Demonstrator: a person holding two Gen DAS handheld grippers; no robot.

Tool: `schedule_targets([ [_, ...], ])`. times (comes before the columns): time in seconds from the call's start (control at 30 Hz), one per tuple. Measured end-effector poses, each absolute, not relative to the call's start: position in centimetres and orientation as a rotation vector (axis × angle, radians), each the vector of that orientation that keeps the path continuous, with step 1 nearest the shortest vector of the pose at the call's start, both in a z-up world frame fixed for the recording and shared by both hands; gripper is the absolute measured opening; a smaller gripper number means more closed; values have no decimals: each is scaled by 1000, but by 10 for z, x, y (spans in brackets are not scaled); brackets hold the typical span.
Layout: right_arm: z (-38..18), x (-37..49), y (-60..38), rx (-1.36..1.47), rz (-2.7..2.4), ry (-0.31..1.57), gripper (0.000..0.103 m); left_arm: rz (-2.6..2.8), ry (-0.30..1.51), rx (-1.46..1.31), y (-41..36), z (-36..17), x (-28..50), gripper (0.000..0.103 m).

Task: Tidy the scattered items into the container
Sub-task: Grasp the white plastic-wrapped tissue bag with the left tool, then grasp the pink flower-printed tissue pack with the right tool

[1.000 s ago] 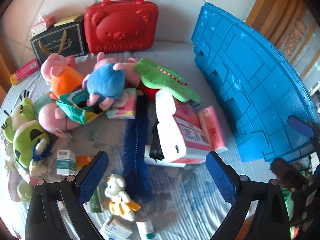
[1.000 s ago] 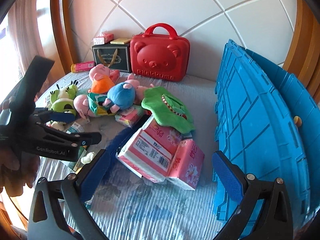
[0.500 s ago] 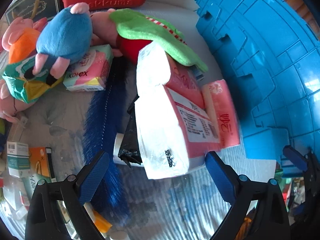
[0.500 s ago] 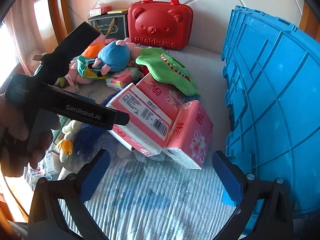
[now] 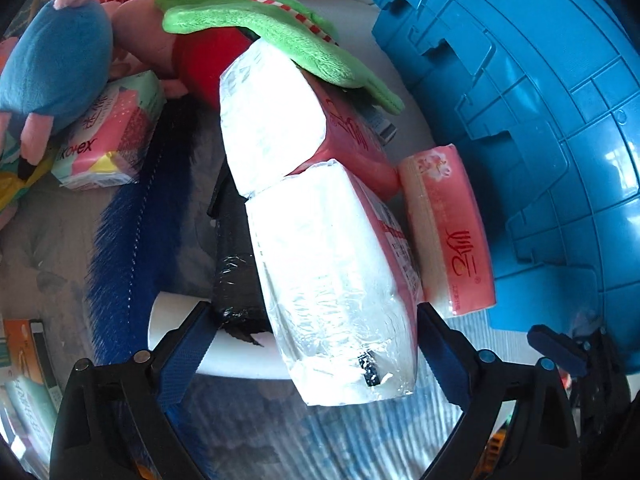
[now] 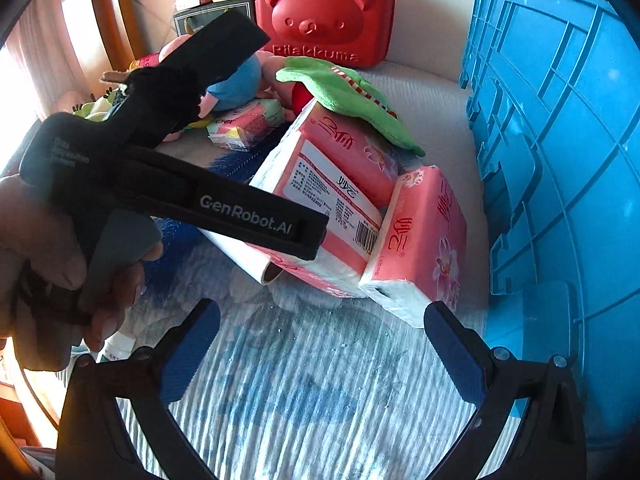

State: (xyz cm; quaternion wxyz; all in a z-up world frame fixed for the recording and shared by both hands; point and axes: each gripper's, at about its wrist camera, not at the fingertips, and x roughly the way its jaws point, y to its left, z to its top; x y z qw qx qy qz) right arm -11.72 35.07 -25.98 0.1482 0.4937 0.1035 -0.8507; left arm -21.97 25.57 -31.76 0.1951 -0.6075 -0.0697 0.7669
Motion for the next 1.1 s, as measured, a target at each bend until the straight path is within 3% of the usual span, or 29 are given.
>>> schedule_targets([
  [0.1, -266, -118, 353, 1437, -2447, 300, 103, 2143, -208, -1675, 257, -314, -216, 78],
  [0.13, -268, -118, 354, 1441, -2449, 301, 103, 2140, -192, -1659, 259, -310, -213, 69],
  [0.17, -270, -117, 354, 1445, -2450, 300, 103, 2137, -181, -1633, 261, -305, -209, 50],
  [0.2, -271, -117, 353, 1448, -2453, 301, 103, 2150, -155, -1605, 262, -299, -205, 47],
  [0.63, -303, -152, 354, 1495, -2521, 298, 103, 2299, -147, -1474, 192, -239, -181, 46],
  [1.1, -327, -197, 366, 1548, -2729, 222, 103, 2315, -136, -1488, 162, -238, -169, 47],
])
